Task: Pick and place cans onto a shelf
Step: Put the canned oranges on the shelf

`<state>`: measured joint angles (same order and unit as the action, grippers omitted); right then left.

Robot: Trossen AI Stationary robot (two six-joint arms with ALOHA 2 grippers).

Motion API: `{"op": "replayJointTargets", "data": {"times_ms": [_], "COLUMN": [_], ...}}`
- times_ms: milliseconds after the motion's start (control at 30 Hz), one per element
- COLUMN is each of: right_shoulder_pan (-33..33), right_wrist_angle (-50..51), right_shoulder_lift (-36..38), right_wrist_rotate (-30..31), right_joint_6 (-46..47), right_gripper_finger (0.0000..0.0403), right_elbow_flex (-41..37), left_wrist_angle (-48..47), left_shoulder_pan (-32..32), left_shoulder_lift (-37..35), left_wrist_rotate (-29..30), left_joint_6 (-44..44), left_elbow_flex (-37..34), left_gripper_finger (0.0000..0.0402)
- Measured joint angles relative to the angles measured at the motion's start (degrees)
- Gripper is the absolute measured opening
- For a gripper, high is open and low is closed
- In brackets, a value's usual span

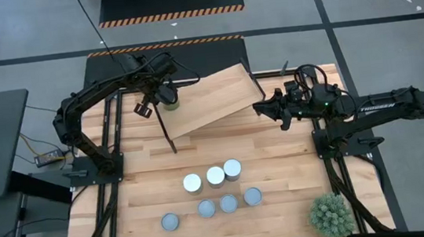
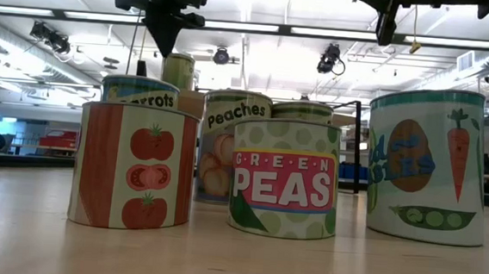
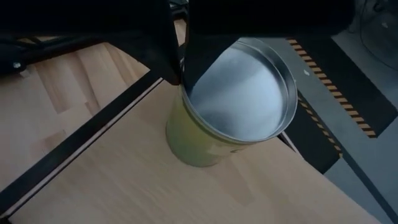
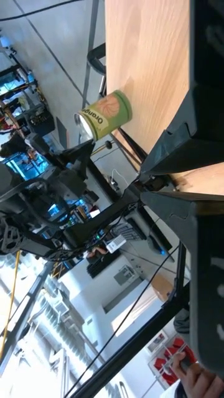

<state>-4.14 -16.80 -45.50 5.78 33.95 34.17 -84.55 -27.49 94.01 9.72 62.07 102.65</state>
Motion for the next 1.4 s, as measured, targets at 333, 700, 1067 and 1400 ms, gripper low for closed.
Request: {"op": "replayJointTargets", "data": {"times_ms": [333,700,1067,1400], "right_shoulder_pan": [0.00,0.00,0.00,0.00], "right_wrist_angle": [-0.74,-0.72,-0.72,-0.72], "right_shoulder_lift": [0.02,0.02,0.02,0.02], "right_wrist_rotate": [-0.17,-0.17,-0.22,-1.16], "right_joint_6": [0.34,0.38,0.40,1.40], "right_gripper_finger": [0.0062,0.0062,0.0062,0.0062], "right_elbow_flex": [0.00,0.00,0.00,0.00], "left_wrist_angle": [0.35,0.22,1.54,2.99], "left_shoulder_pan": [0.08,1.86,1.77,0.22], "left_shoulder_lift": [0.01,0.07,0.15,0.25], "left_wrist_rotate": [-0.17,2.22,0.35,-1.59], "left_joint_6": [-10.50,-42.02,-67.16,-73.56], "left_elbow_flex": [0.00,-0.07,-0.11,0.84], "left_gripper_finger": [0.0005,0.0005,0.0005,0.0005]}}
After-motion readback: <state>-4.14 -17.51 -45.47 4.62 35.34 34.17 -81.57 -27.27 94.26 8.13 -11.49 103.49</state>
